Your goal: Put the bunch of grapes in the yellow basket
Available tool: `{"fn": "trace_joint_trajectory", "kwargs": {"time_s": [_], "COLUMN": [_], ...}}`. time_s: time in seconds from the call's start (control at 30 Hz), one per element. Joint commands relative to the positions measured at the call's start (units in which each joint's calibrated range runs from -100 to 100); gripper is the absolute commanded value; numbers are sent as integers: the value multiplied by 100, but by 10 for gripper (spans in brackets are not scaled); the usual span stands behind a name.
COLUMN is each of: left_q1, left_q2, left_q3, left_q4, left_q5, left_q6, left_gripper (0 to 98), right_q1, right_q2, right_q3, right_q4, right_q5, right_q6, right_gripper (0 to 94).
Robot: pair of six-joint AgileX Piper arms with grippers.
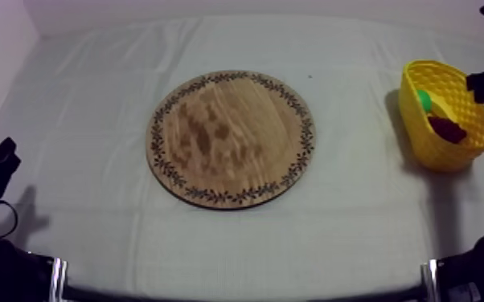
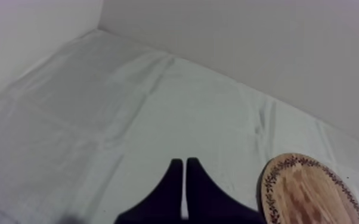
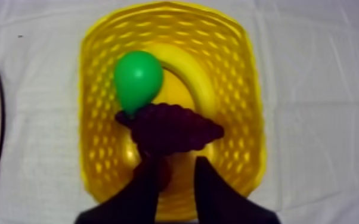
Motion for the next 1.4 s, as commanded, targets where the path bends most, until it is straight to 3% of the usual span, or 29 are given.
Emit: {"fn": "trace_joint_trajectory", "kwargs": {"time_s": [0.0, 0.13, 0.3, 0.63, 0.83, 1.0, 1.2, 1.37], "left_q1": [2, 2, 2, 2, 2, 2, 2, 2], "left_q2": [2, 2, 2, 2, 2, 2, 2, 2], "left_q3": [-4, -4, -4, -4, -4, -4, -4, -4], "left_q4": [1, 1, 1, 1, 1, 1, 1, 1], "left_q5": [0, 0, 0, 0, 0, 0, 0, 0], "left_q6": [-1, -1, -1, -1, -1, 2, 1, -1], "left_gripper": [0, 0, 0, 0, 0, 0, 0, 0], "right_q1": [-13, -3, -13, -40, -260, -492, -771, -861], "right_q2": [-867, -1630, -2625, -4320, -5037, -5647, -6142, -6220], "right_q3": [759, 1437, 2321, 3640, 3941, 4166, 4360, 4417], "right_q4": [-84, -381, -749, -1708, -1541, -981, -713, -684], "right_q5": [-422, -914, -1428, -1633, -1521, -1767, -1970, -2021], "right_q6": [58, 145, 155, 745, 489, -101, 500, 592], "right_gripper": [102, 29, 8, 4, 3, 3, 3, 3]}}
